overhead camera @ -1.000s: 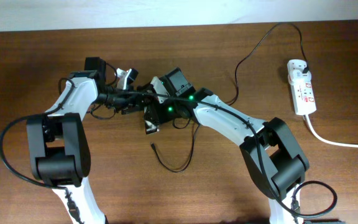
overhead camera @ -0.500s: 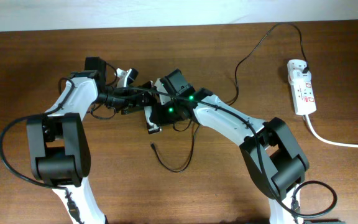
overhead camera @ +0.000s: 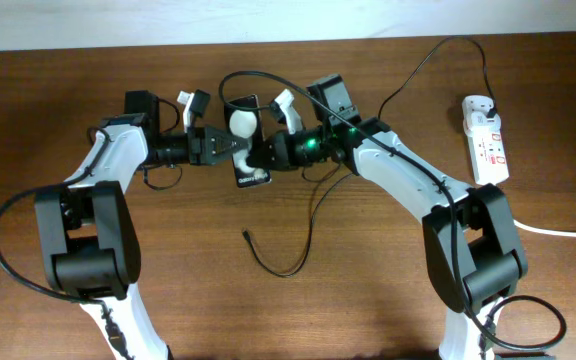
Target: Plug charger to phone and switch on socket
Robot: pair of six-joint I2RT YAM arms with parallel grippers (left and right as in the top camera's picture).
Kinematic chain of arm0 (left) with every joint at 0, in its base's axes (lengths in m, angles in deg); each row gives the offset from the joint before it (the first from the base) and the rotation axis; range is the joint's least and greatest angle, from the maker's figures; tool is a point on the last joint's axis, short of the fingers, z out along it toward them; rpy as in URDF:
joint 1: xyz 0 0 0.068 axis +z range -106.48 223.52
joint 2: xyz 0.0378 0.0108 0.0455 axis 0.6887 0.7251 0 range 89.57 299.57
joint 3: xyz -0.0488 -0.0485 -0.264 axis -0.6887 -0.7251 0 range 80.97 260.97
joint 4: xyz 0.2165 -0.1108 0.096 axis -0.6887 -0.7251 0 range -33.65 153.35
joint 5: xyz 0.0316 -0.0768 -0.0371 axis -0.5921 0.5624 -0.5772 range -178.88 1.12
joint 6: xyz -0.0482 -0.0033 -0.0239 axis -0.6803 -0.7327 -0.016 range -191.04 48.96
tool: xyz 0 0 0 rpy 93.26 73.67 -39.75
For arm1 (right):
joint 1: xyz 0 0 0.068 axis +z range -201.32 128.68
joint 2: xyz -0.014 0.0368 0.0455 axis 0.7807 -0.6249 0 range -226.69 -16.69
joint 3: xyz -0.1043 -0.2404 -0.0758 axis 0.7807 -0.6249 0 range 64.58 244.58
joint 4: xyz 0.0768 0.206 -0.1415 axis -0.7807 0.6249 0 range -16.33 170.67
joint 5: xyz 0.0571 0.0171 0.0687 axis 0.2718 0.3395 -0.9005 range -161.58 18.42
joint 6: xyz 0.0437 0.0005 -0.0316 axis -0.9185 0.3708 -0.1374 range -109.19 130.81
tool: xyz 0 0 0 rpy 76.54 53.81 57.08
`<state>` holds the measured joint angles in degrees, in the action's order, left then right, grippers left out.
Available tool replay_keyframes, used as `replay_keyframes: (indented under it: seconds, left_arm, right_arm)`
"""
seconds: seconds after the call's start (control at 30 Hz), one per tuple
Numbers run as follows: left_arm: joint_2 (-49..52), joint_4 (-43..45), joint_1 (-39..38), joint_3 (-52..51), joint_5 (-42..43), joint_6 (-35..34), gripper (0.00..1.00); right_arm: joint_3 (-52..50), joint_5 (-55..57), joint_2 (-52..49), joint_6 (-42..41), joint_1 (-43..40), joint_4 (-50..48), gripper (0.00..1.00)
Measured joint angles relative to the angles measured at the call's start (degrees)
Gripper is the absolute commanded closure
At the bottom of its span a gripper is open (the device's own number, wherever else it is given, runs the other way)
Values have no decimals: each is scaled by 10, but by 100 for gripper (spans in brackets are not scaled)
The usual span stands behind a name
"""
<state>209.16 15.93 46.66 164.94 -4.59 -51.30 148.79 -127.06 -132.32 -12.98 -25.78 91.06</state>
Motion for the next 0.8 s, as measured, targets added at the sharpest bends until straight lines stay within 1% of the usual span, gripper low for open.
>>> replay_keyframes:
  seconds: [0.17,0.3,0.4,0.6,0.63,0.67,0.8]
  left_arm:
    - [-2,1,0,0,19,9,43]
    - [-32,4,0,0,14,9,43]
    - [-60,5,2,0,9,9,44]
    - [-77,5,5,0,2,8,48]
    - [-77,5,5,0,1,8,50]
    - [-77,5,5,0,1,8,57]
    - [-77,6,7,0,-3,7,72]
  right_arm:
    - [0,-16,2,9,0,-6,96]
    - [0,-32,11,21,1,-12,96]
    - [5,-43,21,46,2,-14,96]
    - [7,-51,22,60,8,-18,96]
    - [7,-51,22,60,8,-18,96]
    - [7,-51,22,60,8,-18,96]
    - [7,-61,23,63,8,-19,96]
